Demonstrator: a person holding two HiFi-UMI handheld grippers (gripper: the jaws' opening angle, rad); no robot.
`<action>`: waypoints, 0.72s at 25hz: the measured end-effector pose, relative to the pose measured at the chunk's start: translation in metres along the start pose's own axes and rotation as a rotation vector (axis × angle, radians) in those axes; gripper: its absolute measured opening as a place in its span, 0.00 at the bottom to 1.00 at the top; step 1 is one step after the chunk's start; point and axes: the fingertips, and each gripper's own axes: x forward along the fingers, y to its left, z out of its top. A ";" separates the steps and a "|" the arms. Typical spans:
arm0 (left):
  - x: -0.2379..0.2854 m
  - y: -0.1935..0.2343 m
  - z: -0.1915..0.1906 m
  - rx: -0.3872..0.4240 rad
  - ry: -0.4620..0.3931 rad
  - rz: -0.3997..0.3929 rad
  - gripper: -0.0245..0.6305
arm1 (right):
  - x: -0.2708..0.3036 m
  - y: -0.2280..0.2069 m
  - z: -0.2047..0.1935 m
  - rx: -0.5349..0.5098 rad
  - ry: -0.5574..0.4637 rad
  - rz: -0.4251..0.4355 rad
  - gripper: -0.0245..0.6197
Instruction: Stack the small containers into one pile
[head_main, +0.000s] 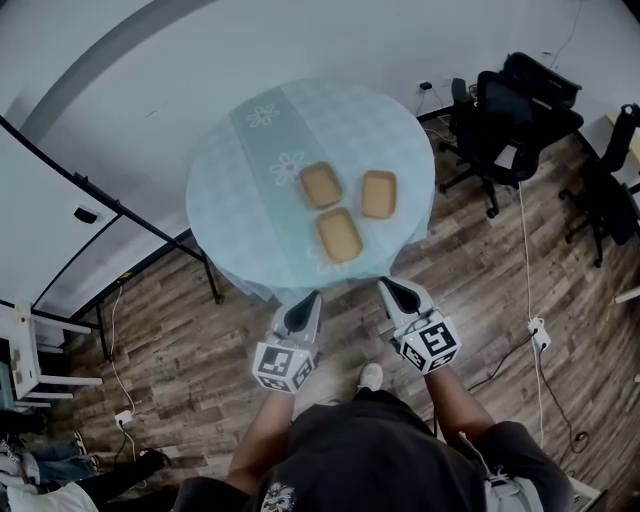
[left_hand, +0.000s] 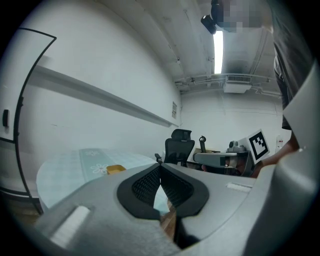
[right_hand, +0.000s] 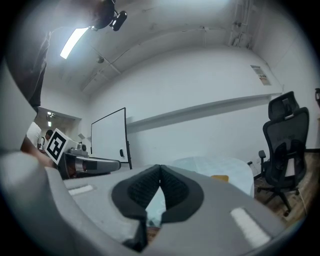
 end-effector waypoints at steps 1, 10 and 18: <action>0.001 0.000 -0.001 0.005 0.005 0.006 0.04 | 0.000 -0.001 -0.001 0.003 0.000 0.006 0.04; 0.006 0.005 -0.002 -0.005 0.018 0.049 0.04 | 0.013 -0.005 -0.001 0.009 0.003 0.060 0.04; 0.003 0.041 0.007 -0.004 -0.007 0.082 0.04 | 0.052 0.007 0.004 -0.017 -0.002 0.094 0.04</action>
